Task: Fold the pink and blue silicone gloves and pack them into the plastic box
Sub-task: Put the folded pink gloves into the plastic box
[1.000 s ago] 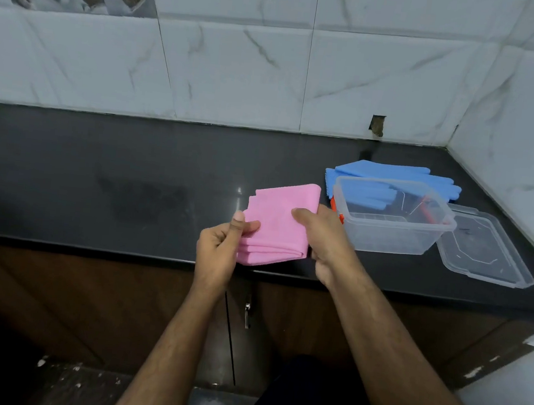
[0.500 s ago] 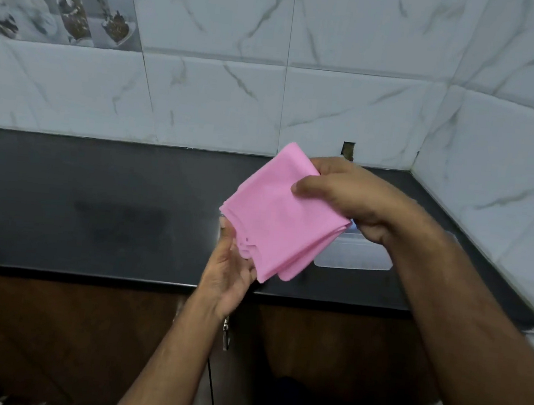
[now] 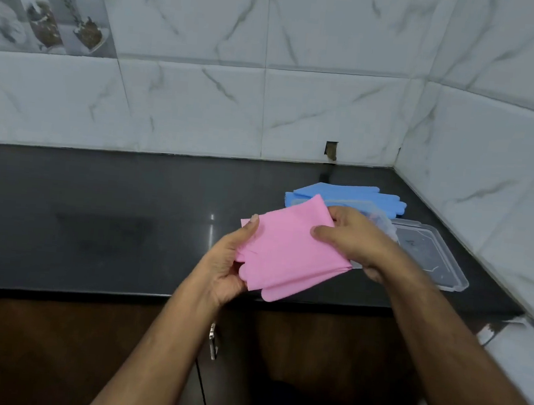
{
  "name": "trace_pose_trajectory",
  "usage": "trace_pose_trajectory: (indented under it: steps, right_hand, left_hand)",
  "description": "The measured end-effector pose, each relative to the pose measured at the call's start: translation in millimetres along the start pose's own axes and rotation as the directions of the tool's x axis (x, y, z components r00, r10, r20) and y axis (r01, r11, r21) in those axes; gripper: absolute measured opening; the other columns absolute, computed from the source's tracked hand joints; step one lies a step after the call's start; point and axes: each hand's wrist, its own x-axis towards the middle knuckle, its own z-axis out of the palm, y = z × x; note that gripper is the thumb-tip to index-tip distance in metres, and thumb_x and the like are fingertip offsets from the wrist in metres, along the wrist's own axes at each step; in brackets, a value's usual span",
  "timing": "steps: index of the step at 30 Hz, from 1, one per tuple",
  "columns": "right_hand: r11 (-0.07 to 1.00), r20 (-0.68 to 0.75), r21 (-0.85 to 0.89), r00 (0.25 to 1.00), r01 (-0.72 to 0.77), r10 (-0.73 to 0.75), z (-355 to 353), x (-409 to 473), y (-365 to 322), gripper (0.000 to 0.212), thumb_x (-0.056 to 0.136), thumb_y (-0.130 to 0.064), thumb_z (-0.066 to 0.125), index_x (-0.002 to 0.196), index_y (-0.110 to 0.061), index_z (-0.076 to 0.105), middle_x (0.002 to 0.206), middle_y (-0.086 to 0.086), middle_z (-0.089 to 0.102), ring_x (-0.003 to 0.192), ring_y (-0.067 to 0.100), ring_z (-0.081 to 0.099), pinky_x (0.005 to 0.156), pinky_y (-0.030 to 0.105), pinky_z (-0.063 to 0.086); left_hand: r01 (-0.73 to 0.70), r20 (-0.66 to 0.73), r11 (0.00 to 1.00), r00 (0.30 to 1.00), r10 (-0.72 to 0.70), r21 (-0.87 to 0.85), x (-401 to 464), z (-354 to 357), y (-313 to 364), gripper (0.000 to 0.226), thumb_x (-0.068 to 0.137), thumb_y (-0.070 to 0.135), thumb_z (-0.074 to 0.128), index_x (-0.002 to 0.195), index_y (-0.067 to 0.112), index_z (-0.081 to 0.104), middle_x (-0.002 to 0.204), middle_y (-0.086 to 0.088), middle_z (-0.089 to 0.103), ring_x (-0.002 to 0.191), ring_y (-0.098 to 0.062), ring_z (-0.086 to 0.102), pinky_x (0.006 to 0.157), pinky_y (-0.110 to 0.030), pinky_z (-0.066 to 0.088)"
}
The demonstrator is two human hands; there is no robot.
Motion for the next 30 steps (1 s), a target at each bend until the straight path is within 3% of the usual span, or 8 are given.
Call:
trace_pose_trajectory:
  steps: [4,10,13,17,23,25,27,30]
  right_hand:
    - [0.991,-0.116,0.098,0.990,0.097,-0.085,-25,10,-9,0.019,0.094,-0.014,0.065,0.111,-0.022,0.068,0.103,-0.002,0.077,0.096,0.020,0.074,0.081,0.033,0.058]
    - [0.961,-0.256,0.211,0.959,0.179,-0.122,-71,35,-14,0.035,0.095,-0.013,0.068,0.129,-0.014,0.061,0.117,0.002,0.073,0.108,0.024,0.070,0.095,0.044,0.057]
    - [0.976,-0.291,0.137,0.949,0.168,-0.122,-82,46,-6,0.039,0.096,-0.013,0.068,0.133,-0.011,0.057,0.123,0.006,0.070,0.112,0.027,0.067,0.101,0.051,0.053]
    - [0.989,-0.339,0.038,0.933,0.145,-0.124,-86,57,11,0.045,0.096,-0.013,0.066,0.138,-0.009,0.050,0.132,0.008,0.063,0.117,0.026,0.062,0.104,0.049,0.051]
    - [0.986,-0.322,-0.162,0.942,0.040,-0.092,-89,72,37,0.062,0.098,-0.016,0.060,0.153,-0.022,0.031,0.138,0.009,0.055,0.109,0.023,0.057,0.090,0.034,0.045]
    - [0.974,-0.286,-0.228,0.956,0.000,-0.067,-90,75,45,0.065,0.101,-0.019,0.054,0.158,-0.028,0.025,0.142,0.010,0.051,0.107,0.024,0.054,0.087,0.030,0.040]
    - [0.968,-0.258,-0.250,0.966,-0.032,-0.035,-88,79,52,0.057,0.105,-0.026,0.046,0.159,-0.030,0.027,0.149,0.010,0.047,0.119,0.027,0.052,0.093,0.032,0.040]
    - [0.967,-0.245,-0.244,0.970,-0.073,0.012,-86,83,61,0.050,0.108,-0.039,0.041,0.155,-0.025,0.035,0.153,0.008,0.048,0.133,0.027,0.050,0.103,0.035,0.040]
  left_hand:
    - [-0.051,-0.052,0.994,0.997,0.056,0.096,19,37,29,0.029,0.093,0.018,0.071,0.117,0.001,0.070,0.112,-0.017,0.076,0.096,-0.029,0.075,0.091,-0.052,0.059]
    - [-0.083,-0.006,0.935,0.996,0.090,0.346,66,91,63,0.015,0.099,0.010,0.065,0.113,0.007,0.064,0.107,-0.011,0.071,0.096,-0.026,0.067,0.100,-0.052,0.053]
    - [-0.050,-0.055,0.886,0.995,0.085,0.461,95,105,65,0.007,0.100,0.002,0.059,0.105,0.006,0.062,0.097,-0.011,0.073,0.085,-0.025,0.069,0.087,-0.050,0.056]
    - [-0.016,-0.143,0.787,0.981,0.133,0.617,124,120,56,0.003,0.100,0.003,0.060,0.101,0.005,0.062,0.088,-0.010,0.073,0.071,-0.024,0.071,0.053,-0.040,0.061]
    - [-0.017,-0.220,0.703,0.944,0.245,0.711,152,126,30,0.009,0.094,-0.002,0.064,0.087,0.004,0.060,0.094,-0.019,0.068,0.086,-0.035,0.069,0.076,-0.052,0.062]
    - [-0.011,-0.233,0.699,0.939,0.252,0.715,155,121,19,0.010,0.090,0.001,0.068,0.083,0.004,0.061,0.084,-0.015,0.065,0.072,-0.029,0.065,0.068,-0.042,0.061]
    - [-0.006,-0.237,0.686,0.937,0.259,0.727,155,113,12,0.015,0.086,0.005,0.071,0.078,0.006,0.059,0.071,-0.009,0.057,0.055,-0.021,0.054,0.050,-0.026,0.047]
    - [-0.046,-0.181,0.647,0.943,0.279,0.761,156,103,4,0.021,0.085,0.005,0.070,0.075,0.008,0.052,0.065,-0.008,0.049,0.048,-0.018,0.046,0.047,-0.022,0.036]
